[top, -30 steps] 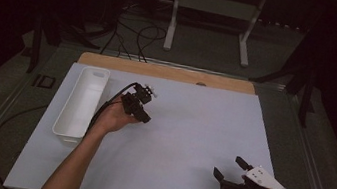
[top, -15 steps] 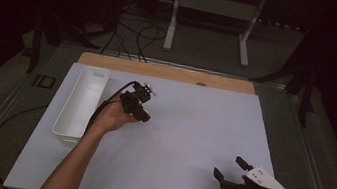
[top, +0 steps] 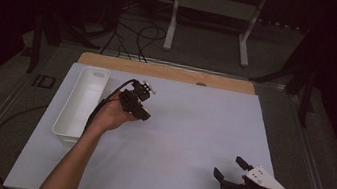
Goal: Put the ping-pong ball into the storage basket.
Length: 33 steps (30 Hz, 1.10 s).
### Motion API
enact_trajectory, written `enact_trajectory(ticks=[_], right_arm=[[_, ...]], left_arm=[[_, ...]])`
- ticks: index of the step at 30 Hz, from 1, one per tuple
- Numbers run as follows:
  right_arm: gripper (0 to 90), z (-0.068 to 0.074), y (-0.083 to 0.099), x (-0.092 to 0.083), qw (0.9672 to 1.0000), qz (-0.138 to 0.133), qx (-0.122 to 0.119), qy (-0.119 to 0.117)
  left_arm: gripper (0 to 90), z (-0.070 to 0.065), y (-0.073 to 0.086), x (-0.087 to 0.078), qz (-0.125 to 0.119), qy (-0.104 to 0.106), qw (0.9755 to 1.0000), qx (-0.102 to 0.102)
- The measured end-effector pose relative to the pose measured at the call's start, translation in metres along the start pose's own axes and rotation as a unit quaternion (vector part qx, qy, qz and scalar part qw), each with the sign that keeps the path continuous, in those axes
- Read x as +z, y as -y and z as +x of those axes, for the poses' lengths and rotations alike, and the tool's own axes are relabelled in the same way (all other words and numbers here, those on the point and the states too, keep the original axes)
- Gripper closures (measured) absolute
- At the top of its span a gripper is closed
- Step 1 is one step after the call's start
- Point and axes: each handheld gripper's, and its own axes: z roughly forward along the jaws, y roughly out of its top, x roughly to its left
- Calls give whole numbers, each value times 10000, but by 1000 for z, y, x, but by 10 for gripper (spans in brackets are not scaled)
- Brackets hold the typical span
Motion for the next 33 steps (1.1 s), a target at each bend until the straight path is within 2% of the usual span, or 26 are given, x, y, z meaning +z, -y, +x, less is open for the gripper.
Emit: enact_trajectory(ticks=[33], right_arm=[[84, 0, 0, 1, 10000, 2, -3, -22]], left_arm=[[512, 3, -2, -20, -114, -4, 9999, 12]])
